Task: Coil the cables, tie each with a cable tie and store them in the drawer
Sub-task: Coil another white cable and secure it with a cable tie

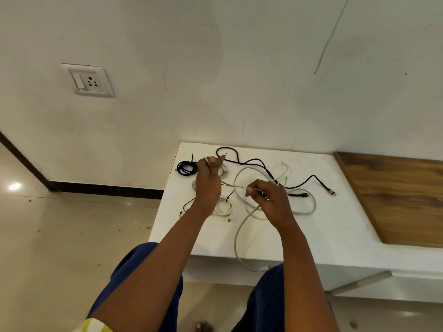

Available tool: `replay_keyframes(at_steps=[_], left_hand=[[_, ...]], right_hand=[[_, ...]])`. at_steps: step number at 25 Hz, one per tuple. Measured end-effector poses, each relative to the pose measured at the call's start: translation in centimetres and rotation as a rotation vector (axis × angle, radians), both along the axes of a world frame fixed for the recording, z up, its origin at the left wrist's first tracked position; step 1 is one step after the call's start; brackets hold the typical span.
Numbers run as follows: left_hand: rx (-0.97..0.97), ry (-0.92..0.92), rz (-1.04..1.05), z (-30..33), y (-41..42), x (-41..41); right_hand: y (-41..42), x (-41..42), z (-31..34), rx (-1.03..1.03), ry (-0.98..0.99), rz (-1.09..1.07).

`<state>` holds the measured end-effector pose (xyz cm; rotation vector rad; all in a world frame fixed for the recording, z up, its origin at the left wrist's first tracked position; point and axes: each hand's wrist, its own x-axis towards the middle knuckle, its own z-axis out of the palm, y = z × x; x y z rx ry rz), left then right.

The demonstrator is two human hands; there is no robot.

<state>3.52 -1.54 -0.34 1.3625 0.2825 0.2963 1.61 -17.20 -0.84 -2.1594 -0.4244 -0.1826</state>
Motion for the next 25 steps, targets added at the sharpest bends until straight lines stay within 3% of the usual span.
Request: replay_keyframes(at_steps=[4, 7, 10, 13, 20, 25], left_hand=[[0.6, -0.137, -0.25, -1.7, -0.7, -0.5], [0.684, -0.133, -0.35, -1.8, -0.9, -1.0], [0.517, -0.063, -0.464, -1.4, -1.3, -1.7], [0.433, 0.035, -0.603, -0.6, -1.6, -2.1], [-0.371, 0.174, -0.742, 1.8, -1.4, -1.8], [-0.826, 0.095, -0.8, 3.1, -1.0, -1.9]], right_hand=[[0.0, 0.1, -0.1, 0.019, -0.085, -0.018], [-0.2, 0.5, -0.2, -0.044, -0.182, -0.106], [-0.5, 0.7, -0.6, -0.118, -0.163, -0.228], [-0.6, 0.7, -0.8, -0.13, -0.157, -0.201], [-1.4, 1.1, -1.1, -0.349, -0.096, -0.223], [-1.2, 1.1, -1.1, -0.248, -0.084, -0.309]])
